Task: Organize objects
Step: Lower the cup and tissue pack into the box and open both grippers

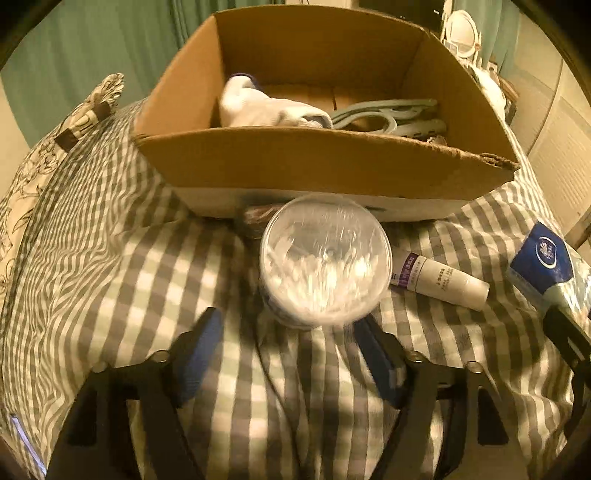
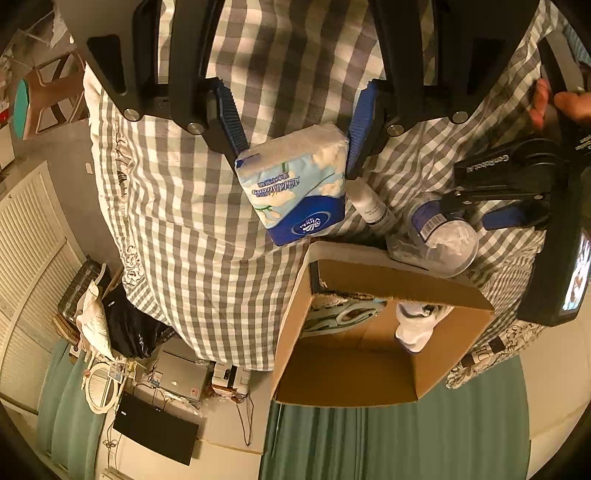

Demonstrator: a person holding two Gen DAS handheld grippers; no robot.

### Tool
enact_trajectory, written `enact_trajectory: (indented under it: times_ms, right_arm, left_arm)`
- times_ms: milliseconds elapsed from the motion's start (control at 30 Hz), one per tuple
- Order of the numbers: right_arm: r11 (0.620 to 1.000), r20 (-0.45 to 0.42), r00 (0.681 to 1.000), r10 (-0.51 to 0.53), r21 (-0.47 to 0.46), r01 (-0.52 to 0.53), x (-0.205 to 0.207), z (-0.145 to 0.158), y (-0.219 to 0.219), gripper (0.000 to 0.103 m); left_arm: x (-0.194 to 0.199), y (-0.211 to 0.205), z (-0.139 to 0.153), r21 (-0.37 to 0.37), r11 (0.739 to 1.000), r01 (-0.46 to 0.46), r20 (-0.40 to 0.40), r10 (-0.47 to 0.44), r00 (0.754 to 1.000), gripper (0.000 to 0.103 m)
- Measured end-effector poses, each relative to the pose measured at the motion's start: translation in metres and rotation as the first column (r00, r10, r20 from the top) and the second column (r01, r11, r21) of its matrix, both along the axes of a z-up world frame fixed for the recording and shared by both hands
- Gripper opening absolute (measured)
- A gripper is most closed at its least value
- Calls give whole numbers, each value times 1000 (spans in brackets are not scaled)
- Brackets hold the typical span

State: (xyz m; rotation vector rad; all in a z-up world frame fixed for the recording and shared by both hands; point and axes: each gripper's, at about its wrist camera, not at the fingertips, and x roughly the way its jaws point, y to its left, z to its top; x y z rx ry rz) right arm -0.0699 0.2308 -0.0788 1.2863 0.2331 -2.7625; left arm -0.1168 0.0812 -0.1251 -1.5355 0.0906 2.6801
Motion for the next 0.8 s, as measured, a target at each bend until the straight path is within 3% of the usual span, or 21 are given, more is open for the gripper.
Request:
enact_trajectory:
  times_ms: [233,267,333,467,633,800]
  right_arm:
    - [1000,10,1000,-6,-3,6,-2,-5,1,51]
    - [1000,10,1000,-5,-2,5,-2,-5,0,51]
    - [1000,9,1000,-5,-2,5,-2,-5,0,51]
    - [1000,2,1000,-7,2,7,-1,-3,0,51]
    - [1000,-22,1000,-5,8,5,9,11,-3,51]
    - [1000,-74,997,4,22,-2,28,38,-11,51]
  left_arm:
    - [-12,12,0,-17,999,30,-40,-30,999,81]
    - [-13,10,0,-9,1000,26,-37,-26,999,78]
    - [-13,4,-1,30,999,27,-28,-26,999,63]
    - [-7,-3,6,72,997,19,-31,-17,999,63]
    - [16,-9,32,109,993,33,-81,-25,996,63]
    - [38,-21,78,148,988,50,-173,-24,985,63]
